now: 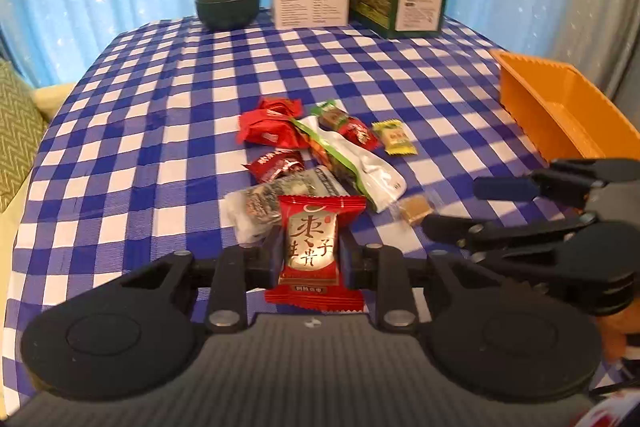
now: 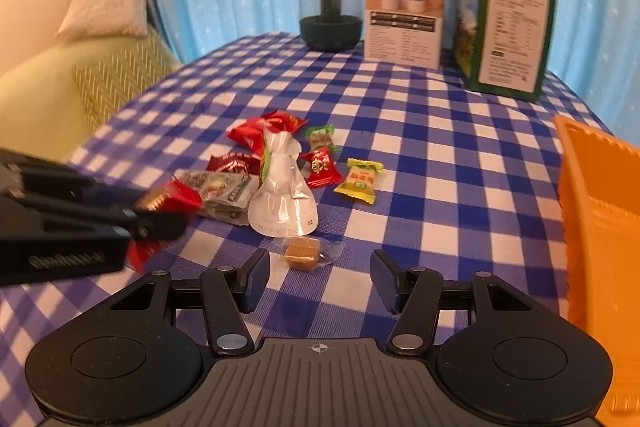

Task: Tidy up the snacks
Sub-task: 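Grasp the red jujube pack with the left tool while the right tool grasps the small brown candy, then carry both snacks over the orange tray and open both tools to drop them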

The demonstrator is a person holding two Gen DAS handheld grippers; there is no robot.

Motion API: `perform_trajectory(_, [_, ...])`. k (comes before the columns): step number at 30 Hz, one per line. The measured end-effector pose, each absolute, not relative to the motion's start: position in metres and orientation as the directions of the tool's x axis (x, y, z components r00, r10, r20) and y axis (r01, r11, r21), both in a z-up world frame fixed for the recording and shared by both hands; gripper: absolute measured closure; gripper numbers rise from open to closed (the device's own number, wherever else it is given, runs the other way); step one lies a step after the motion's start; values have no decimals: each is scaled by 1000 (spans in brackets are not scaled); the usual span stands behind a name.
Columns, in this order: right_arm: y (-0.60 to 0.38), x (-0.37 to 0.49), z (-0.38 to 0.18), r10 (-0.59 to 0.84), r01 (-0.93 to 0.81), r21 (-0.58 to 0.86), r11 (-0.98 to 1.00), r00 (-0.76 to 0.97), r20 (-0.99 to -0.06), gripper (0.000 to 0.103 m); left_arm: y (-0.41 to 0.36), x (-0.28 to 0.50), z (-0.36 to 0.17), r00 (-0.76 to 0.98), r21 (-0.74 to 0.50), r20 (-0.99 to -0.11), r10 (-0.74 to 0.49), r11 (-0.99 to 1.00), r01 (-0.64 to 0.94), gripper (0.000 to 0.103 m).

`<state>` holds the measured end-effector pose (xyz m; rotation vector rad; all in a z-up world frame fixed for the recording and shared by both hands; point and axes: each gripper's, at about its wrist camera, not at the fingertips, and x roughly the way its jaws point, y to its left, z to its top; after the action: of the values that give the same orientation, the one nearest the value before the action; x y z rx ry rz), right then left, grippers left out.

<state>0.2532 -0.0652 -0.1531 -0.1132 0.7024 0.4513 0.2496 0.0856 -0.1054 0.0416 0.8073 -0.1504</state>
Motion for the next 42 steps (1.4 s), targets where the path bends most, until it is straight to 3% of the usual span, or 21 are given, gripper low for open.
perform_trajectory(12, [-49,275,-170,367,-439,60,897,661,-655,48,86,249,-105,679,-53,-722,-131,989,135,78])
perform_trajectory(17, [-49,272,-171,345,-432,31,902,675,-652,63,85,249,-105,679,-54,-722,-130,990,133,78])
perform_trajectory(18, [-49,271,-171,340,-427,28,904,678,-652,85,85,249,-104,679,-54,-722,-131,990,134,78])
perform_trajectory(19, [-49,271,-170,339,-430,23,902,677,-653,89,85,249,-104,680,-54,-721,-131,990,134,78])
perform_trajectory(32, [-66,254,-154,330,-393,37,919,713,-619,92,81,243,-97,692,-66,-707,-146,988,141,78])
perform_trajectory(42, [-98,217,-113,310,-351,30,936,782,-541,92,60,227,-71,736,-81,-658,-158,987,140,78])
